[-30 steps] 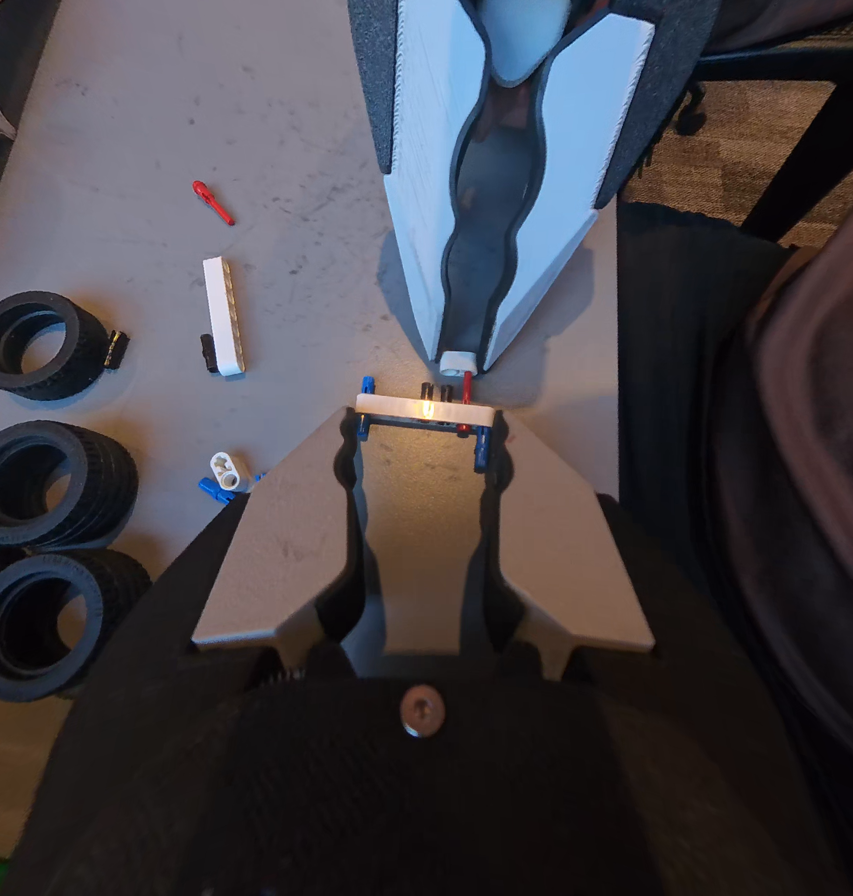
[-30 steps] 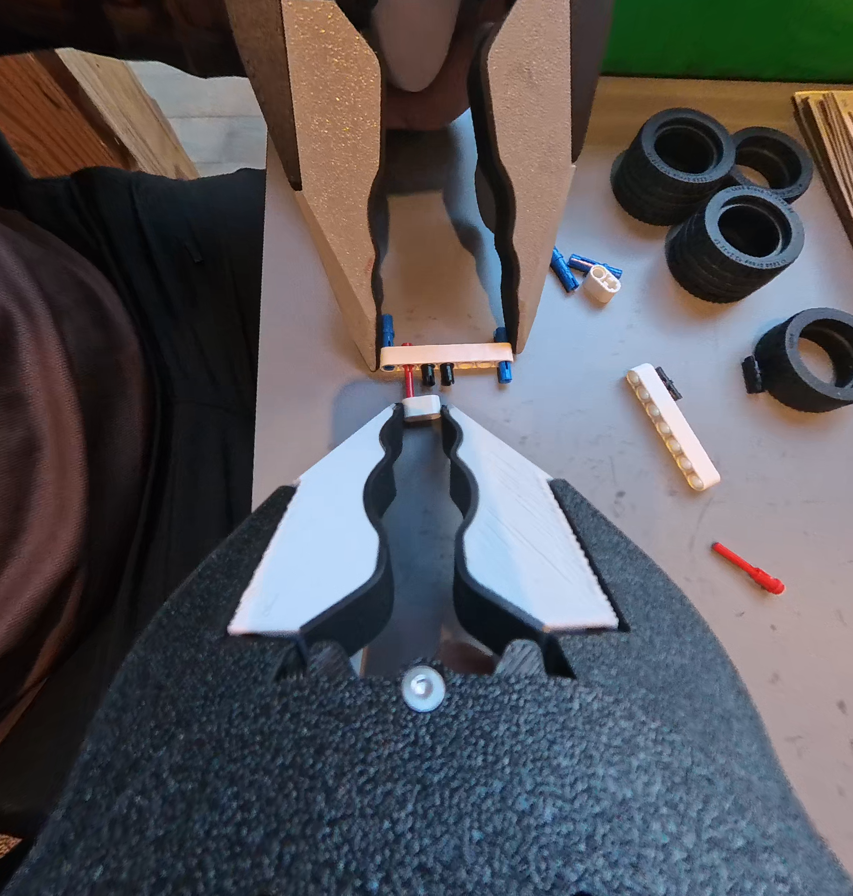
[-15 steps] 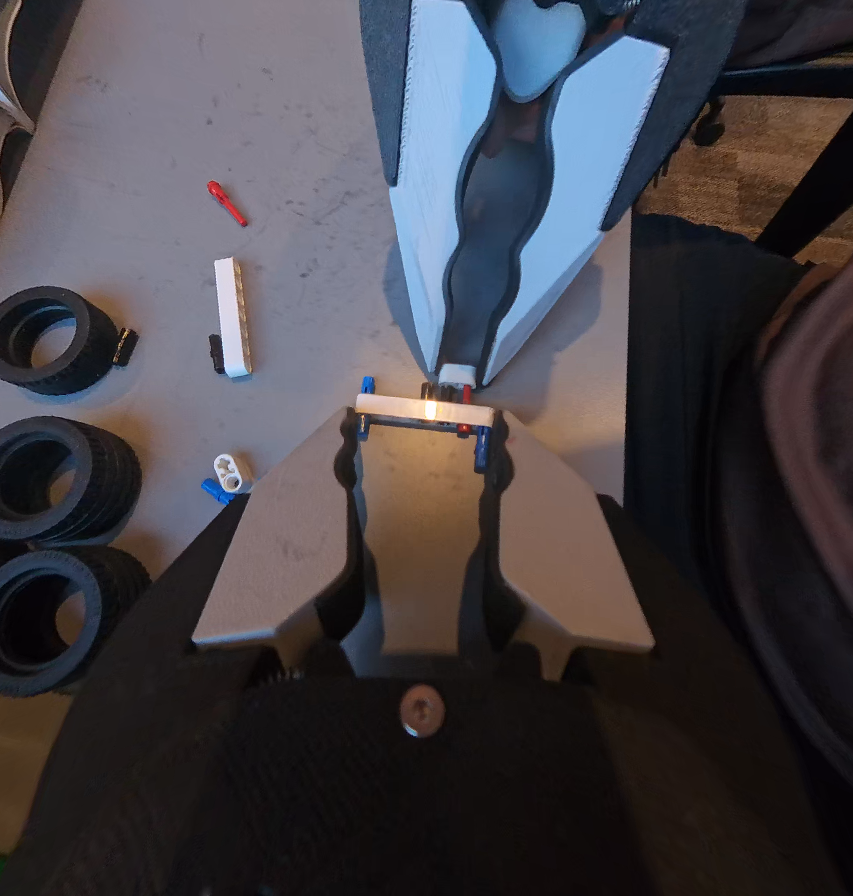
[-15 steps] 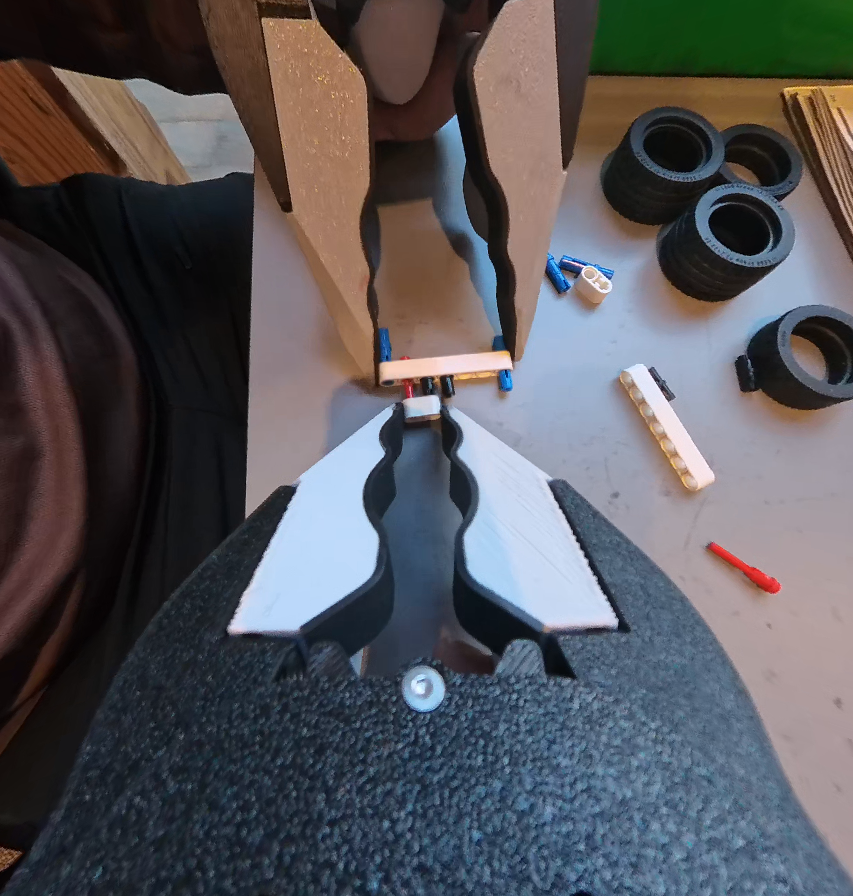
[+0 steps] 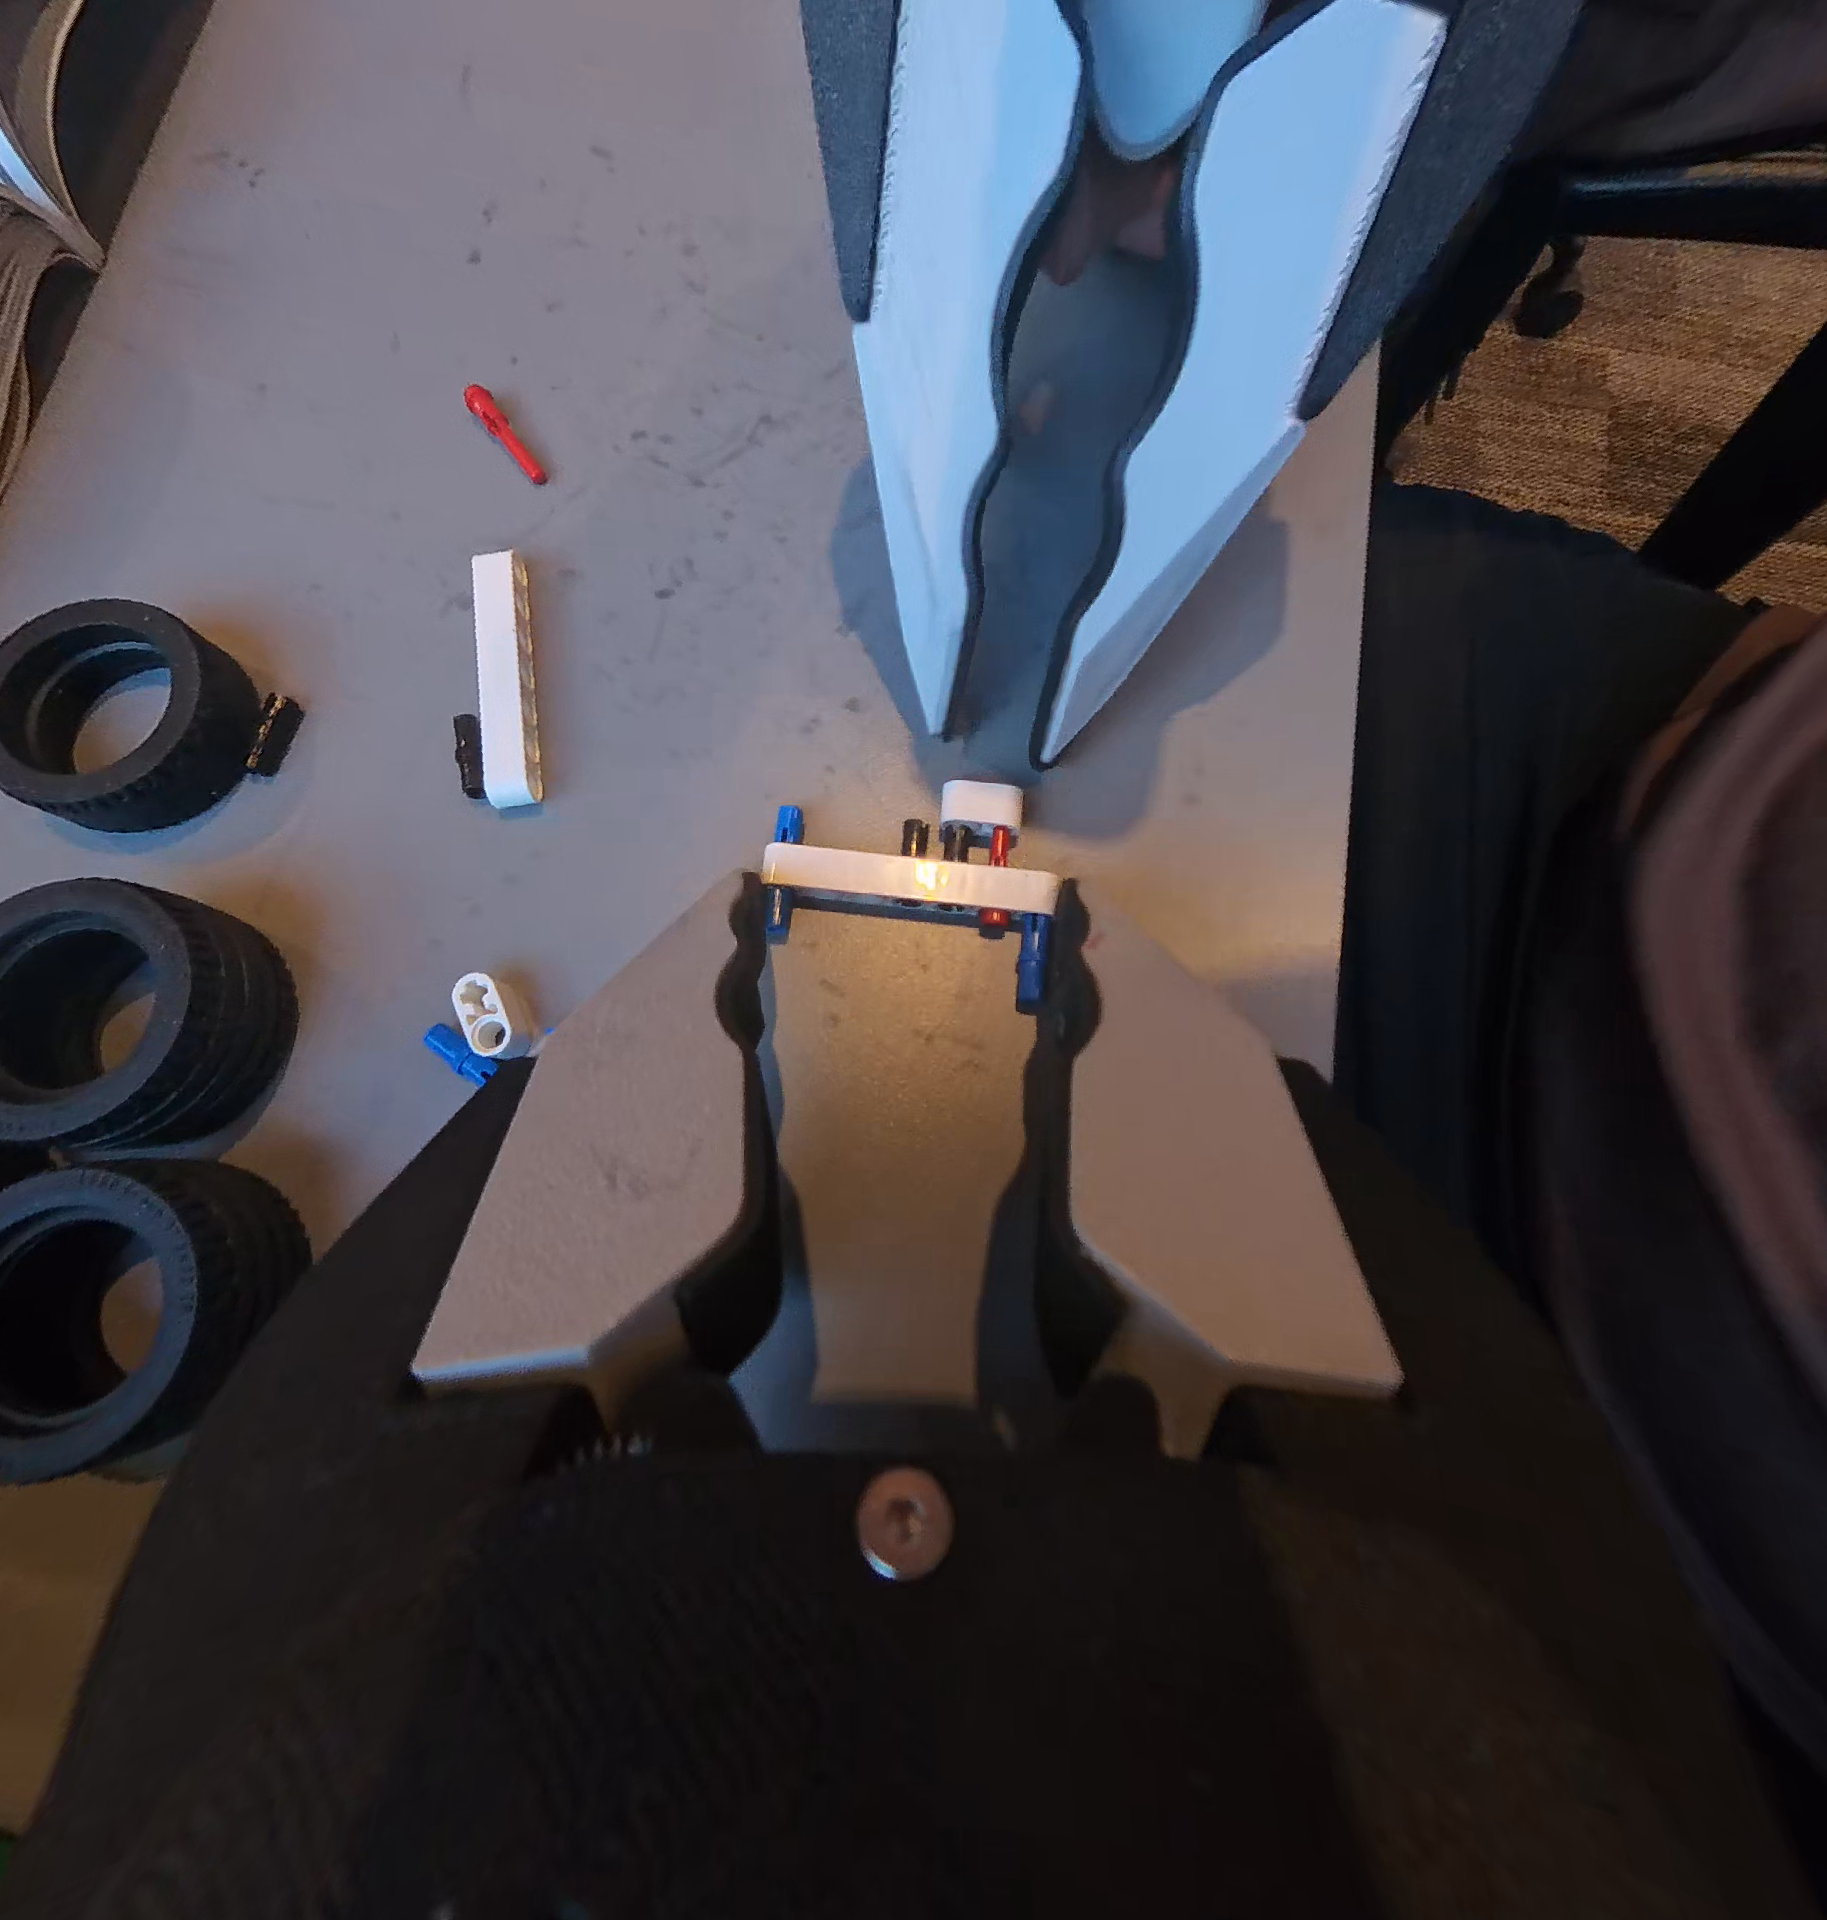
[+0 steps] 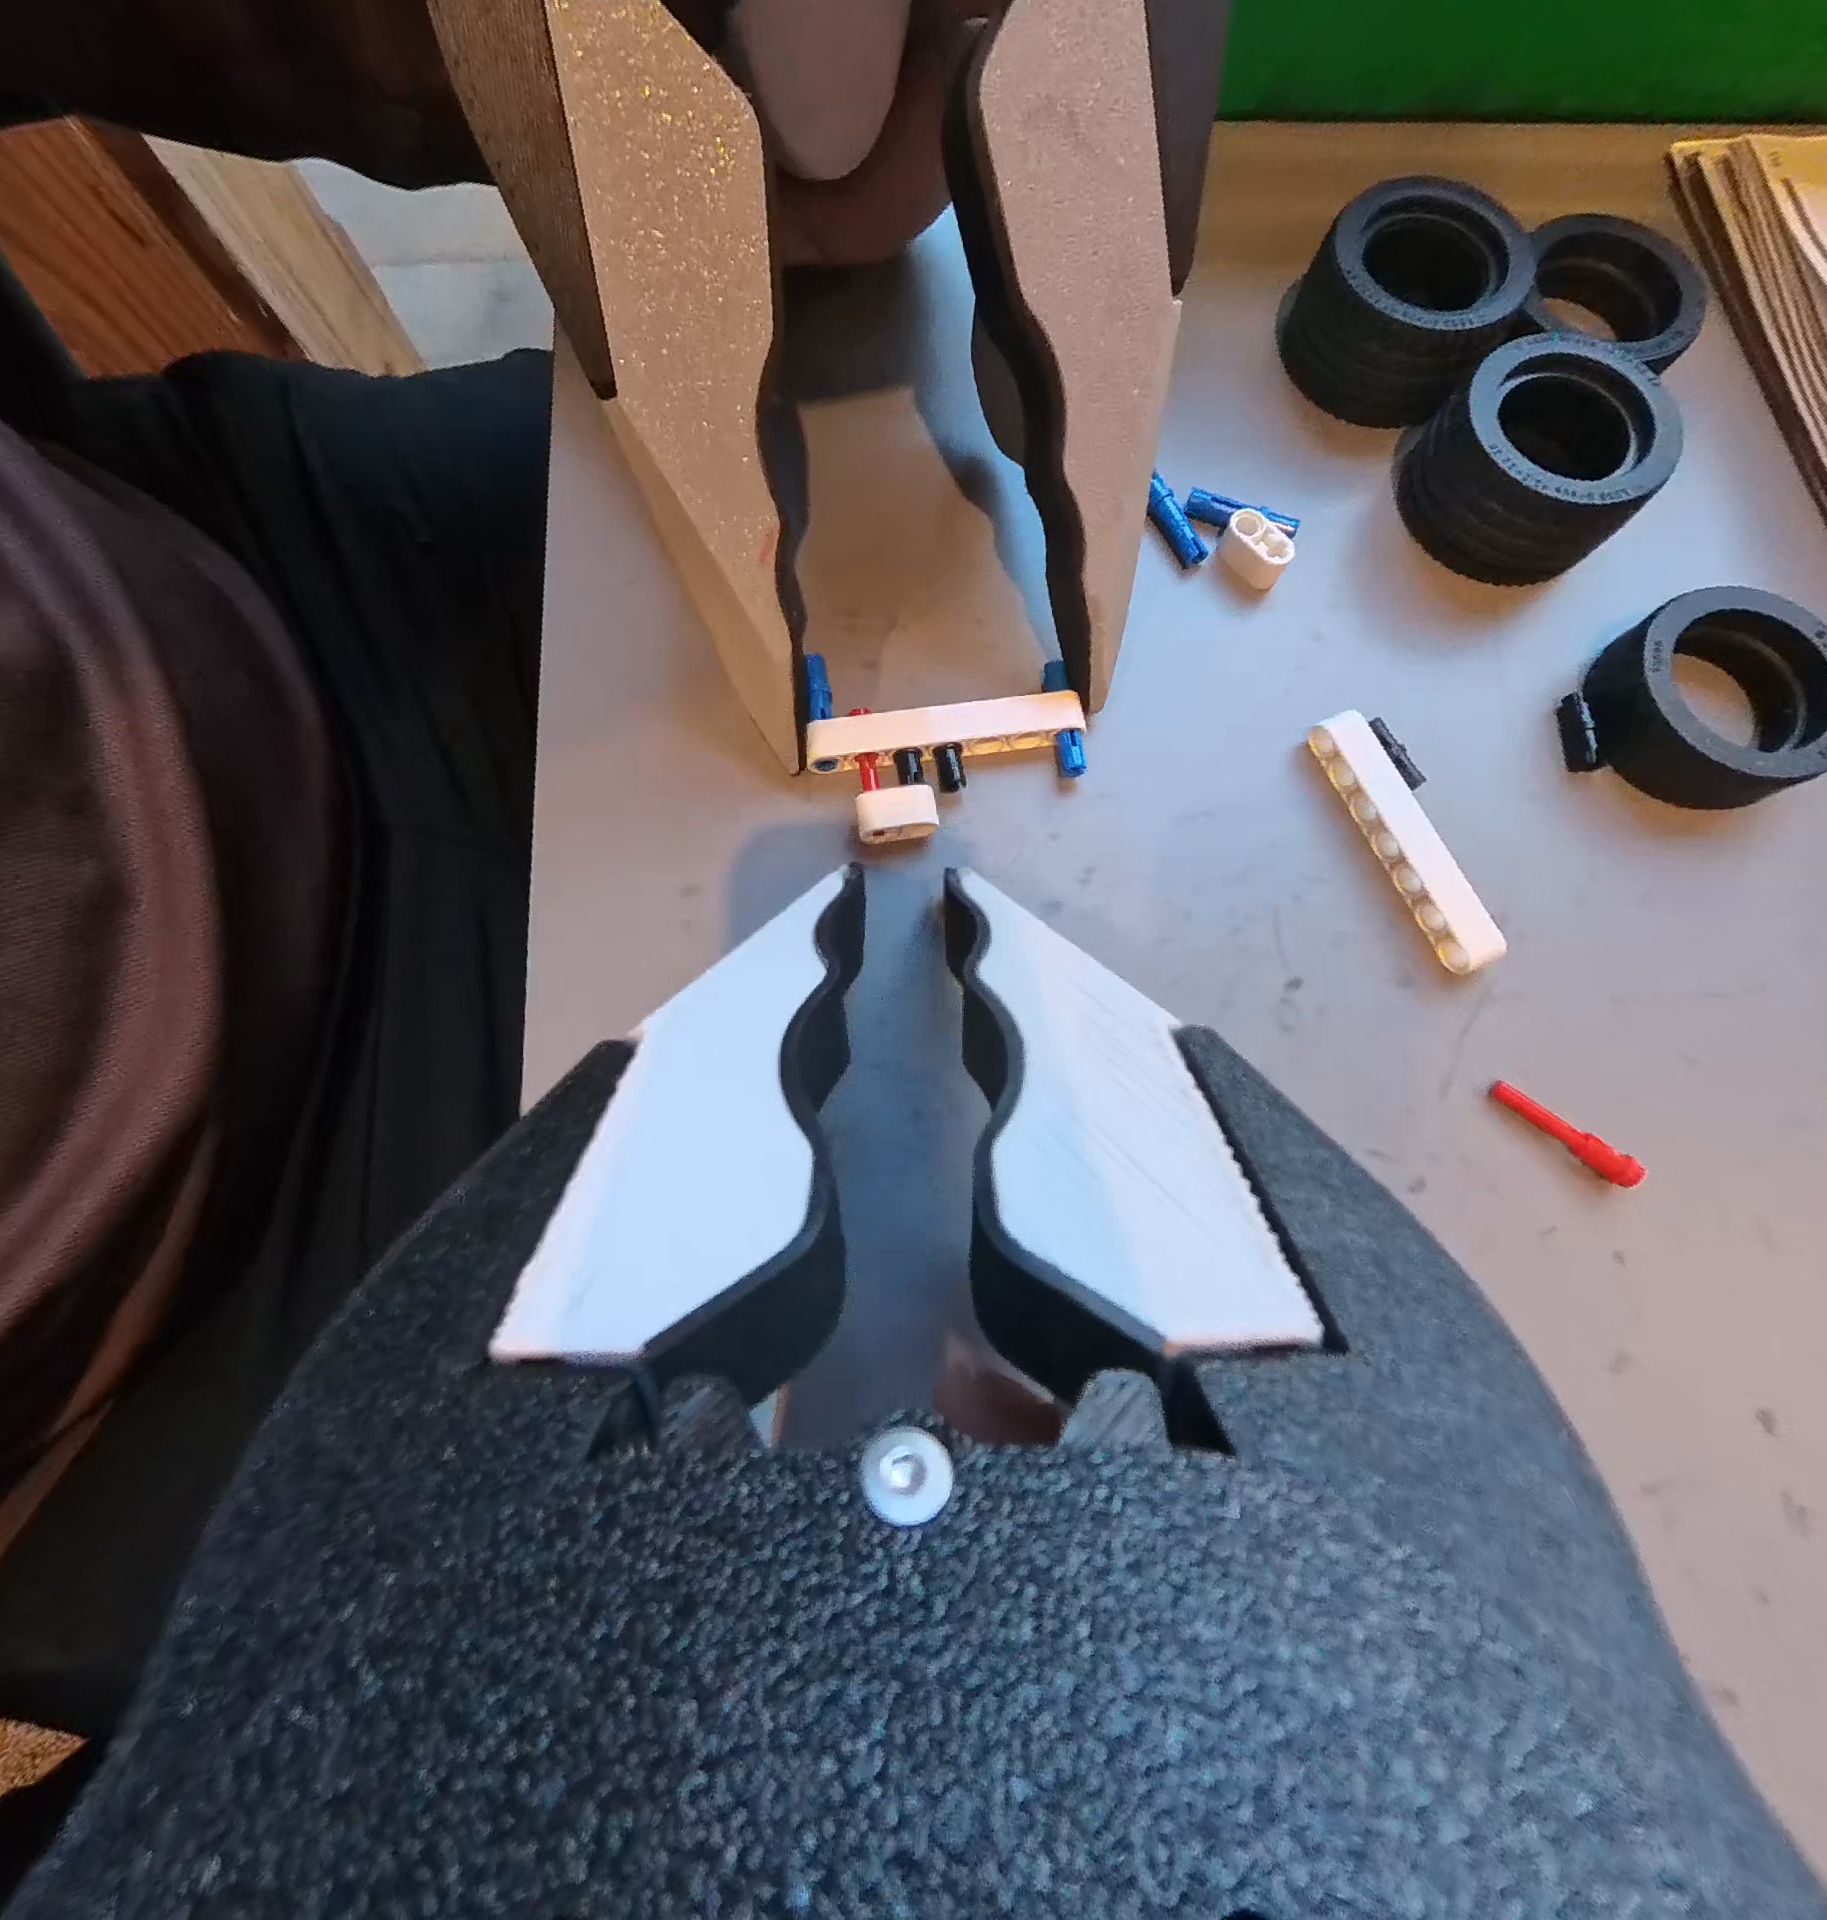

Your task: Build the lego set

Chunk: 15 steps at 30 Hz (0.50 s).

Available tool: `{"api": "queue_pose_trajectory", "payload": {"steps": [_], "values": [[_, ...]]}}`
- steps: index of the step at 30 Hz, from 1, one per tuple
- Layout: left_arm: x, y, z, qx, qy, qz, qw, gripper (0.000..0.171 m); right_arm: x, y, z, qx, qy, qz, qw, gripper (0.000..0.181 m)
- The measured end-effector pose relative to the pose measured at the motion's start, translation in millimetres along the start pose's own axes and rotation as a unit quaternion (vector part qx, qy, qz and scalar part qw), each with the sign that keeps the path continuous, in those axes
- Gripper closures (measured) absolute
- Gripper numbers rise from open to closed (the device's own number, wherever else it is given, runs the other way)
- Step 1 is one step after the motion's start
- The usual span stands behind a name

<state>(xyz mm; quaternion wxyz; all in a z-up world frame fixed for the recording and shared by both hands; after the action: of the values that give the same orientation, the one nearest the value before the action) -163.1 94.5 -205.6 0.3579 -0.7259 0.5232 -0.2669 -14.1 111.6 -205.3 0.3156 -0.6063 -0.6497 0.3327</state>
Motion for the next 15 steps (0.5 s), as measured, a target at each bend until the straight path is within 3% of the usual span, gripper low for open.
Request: {"api": "queue_pose_trajectory", "payload": {"steps": [15], "values": [[-0.3,-0.8,1.6,0.001,0.003,-0.001,1.000,0.118,-3.2,-2.7,5.1,-0.003,-0.013,-0.026,1.000,0.178]]}}
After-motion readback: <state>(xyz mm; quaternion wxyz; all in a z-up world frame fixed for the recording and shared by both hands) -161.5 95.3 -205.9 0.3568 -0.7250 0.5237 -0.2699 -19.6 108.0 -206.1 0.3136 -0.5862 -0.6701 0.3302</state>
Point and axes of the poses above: each gripper's, where its closed fingertips meet, z out along the fingers, y out of its underside, x = y × z across the jaws, the point moved 9 cm from there along -z, back along the fingers, and after that the axes turned 7 degrees about x, right-handed, at the moved point
